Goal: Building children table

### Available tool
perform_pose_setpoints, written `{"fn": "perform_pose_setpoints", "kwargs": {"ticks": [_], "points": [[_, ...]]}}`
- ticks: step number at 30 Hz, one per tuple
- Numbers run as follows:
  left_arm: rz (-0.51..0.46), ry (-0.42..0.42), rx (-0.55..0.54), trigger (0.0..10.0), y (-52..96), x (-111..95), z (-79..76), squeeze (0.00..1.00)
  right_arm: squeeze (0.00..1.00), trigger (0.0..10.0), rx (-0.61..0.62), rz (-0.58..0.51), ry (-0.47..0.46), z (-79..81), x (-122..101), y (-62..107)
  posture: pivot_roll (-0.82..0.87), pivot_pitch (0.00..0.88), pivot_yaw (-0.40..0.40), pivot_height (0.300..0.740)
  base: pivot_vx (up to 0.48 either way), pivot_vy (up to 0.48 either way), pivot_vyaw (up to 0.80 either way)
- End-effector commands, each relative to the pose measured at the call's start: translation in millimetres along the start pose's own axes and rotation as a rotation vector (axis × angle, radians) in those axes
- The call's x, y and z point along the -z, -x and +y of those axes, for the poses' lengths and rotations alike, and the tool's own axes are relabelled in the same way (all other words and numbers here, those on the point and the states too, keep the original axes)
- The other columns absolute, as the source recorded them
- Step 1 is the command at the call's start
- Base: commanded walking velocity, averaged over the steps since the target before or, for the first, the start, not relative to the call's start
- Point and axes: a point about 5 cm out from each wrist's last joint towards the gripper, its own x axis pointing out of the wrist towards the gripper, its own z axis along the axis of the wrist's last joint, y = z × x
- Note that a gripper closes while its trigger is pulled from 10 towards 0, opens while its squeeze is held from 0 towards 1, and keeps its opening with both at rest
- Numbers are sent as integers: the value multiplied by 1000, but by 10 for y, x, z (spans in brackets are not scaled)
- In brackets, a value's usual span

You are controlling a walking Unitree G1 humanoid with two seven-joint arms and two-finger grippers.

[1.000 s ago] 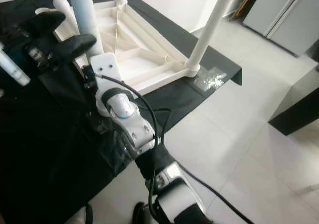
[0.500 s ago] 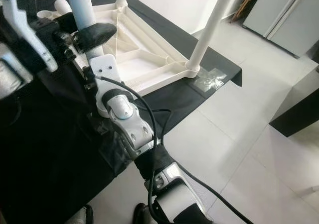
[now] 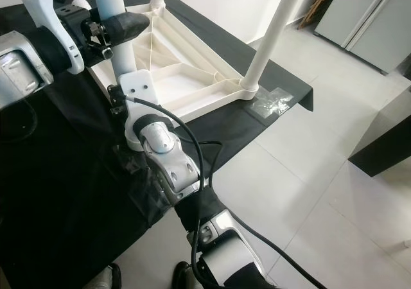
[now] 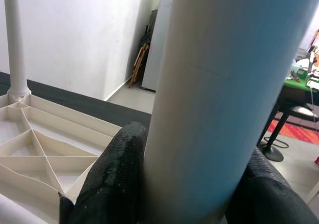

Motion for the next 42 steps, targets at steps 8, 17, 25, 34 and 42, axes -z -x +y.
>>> {"fn": "perform_pose_setpoints", "kwargs": {"ticks": [8, 17, 25, 34, 42], "points": [[10, -24, 114, 0, -44, -33, -181, 0, 1000, 10000, -399, -151, -128, 52, -280, -6, 39, 193, -115, 740, 0, 0, 0], [6, -23, 128, 0, 9, -37, -164, 0, 1000, 10000, -751, -176, -3, -350, -528, 75, 33, 196, -115, 740, 0, 0, 0], [-5, -20, 152, 0, 133, -71, -132, 0, 0, 10000, -968, -60, 125, -710, -619, 44, 36, 206, -117, 740, 0, 0, 0], [-5, -25, 203, 0, 237, -97, -197, 0, 0, 10000, -1221, 32, 74, -809, -609, 123, 46, 222, -124, 740, 0, 0, 0], [3, -18, 248, 0, 252, -89, -250, 0, 0, 0, -1261, 94, 117, -818, -541, 89, 51, 228, -126, 740, 0, 0, 0]]}}
